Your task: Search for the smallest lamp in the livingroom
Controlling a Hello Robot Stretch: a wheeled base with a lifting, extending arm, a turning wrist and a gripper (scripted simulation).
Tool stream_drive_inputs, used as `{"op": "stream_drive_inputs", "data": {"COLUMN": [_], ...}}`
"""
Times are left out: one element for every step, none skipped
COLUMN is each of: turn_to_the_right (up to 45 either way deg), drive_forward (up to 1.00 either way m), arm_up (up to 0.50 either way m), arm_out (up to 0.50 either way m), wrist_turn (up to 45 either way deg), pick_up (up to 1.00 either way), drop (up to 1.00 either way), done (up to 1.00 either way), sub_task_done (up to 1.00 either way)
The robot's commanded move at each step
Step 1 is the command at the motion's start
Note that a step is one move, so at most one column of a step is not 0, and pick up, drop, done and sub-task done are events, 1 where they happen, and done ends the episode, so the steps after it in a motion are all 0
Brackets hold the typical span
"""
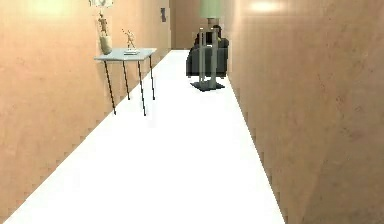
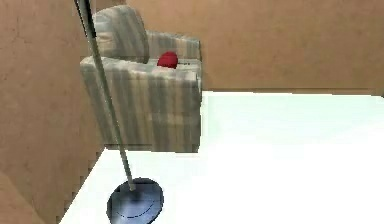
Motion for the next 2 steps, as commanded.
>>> {"op": "stream_drive_inputs", "data": {"turn_to_the_right": [0.0, -3.0], "drive_forward": [1.0, 0.0], "arm_up": [0.0, 0.0], "arm_out": [0.0, 0.0], "wrist_turn": [0.0, 0.0], "pick_up": [0.0, 0.0], "drop": [0.0, 0.0], "done": [0.0, 0.0], "sub_task_done": [0.0, 0.0]}}
